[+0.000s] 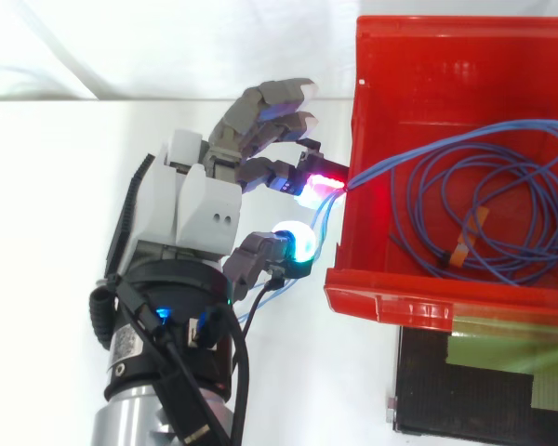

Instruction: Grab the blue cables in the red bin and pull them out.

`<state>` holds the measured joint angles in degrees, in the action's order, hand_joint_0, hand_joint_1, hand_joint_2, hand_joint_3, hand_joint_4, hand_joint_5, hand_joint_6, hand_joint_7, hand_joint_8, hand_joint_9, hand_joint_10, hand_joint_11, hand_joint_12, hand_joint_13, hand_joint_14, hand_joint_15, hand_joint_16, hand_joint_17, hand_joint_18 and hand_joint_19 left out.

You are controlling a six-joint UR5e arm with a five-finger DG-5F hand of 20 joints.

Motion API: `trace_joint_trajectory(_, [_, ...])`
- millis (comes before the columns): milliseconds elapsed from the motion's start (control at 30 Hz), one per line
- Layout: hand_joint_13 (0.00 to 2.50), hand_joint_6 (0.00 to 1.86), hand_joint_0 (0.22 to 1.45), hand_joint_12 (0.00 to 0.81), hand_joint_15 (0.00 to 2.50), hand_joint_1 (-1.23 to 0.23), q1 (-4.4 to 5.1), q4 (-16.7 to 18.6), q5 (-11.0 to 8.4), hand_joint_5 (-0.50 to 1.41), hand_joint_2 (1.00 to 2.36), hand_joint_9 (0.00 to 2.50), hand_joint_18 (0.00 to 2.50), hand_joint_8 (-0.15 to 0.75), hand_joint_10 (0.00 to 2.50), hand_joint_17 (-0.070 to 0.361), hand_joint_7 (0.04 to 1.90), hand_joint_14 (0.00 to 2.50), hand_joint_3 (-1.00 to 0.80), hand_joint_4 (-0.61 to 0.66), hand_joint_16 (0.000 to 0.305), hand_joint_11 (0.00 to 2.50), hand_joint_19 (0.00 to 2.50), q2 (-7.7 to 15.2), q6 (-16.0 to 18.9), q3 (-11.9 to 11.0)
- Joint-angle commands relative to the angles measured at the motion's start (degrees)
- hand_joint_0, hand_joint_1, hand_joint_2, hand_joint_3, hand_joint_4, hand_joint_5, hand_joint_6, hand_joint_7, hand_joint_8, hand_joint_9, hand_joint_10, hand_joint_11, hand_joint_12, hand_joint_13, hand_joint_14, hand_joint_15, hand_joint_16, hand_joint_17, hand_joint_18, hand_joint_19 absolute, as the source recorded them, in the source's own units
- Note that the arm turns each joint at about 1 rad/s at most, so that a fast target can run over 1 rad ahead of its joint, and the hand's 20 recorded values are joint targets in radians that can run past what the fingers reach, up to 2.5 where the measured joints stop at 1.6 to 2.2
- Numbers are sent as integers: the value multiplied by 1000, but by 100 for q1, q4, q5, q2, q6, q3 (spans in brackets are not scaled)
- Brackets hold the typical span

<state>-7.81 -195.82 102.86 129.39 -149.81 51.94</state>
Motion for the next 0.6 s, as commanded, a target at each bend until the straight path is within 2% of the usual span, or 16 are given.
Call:
trace_joint_trajectory(0, [535, 10, 829, 349, 531, -840, -2, 0, -3, 887, 1000, 713, 479, 305, 16, 97, 824, 19, -1000, 90, 43, 565, 641, -1, -26, 0])
trace_joint_trajectory(567, [545, 12, 829, 348, 538, -838, -19, -9, 6, 889, 1000, 725, 481, 309, 15, 97, 825, 18, -1000, 98, 43, 565, 642, -1, -141, 0])
